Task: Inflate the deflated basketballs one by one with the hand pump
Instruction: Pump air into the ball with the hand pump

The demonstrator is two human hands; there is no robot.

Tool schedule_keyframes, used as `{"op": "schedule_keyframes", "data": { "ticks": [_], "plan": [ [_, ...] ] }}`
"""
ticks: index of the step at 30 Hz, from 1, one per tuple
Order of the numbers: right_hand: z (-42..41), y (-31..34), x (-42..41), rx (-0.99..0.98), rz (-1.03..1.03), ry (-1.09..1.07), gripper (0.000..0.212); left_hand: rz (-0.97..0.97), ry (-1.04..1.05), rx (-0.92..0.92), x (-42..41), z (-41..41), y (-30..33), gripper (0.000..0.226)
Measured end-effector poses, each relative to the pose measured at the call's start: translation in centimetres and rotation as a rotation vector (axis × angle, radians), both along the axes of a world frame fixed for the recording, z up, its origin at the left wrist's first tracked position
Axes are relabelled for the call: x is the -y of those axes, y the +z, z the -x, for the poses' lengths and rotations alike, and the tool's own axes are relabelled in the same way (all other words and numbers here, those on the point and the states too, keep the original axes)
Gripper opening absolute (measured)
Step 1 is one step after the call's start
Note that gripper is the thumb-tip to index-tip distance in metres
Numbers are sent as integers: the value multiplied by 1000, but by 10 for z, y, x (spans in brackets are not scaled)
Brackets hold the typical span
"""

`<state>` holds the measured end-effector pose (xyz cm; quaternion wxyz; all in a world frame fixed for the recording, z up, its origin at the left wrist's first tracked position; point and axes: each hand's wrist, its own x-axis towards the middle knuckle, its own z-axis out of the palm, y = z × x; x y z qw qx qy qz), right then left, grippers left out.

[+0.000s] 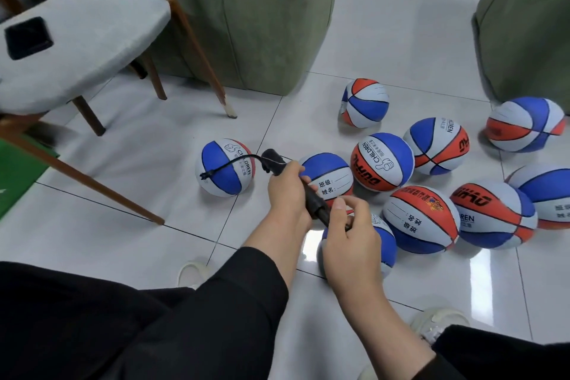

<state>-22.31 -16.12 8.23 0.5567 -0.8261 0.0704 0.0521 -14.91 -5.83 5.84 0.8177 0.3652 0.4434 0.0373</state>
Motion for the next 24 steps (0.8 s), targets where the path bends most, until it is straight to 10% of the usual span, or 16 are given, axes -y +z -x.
{"op": "schedule_keyframes", "data": {
  "ticks": [24],
  "plan": [
    [-2, -2, 5, 10, 1, 9, 16, -5, 42, 4, 10, 7, 11, 8]
  ]
}}
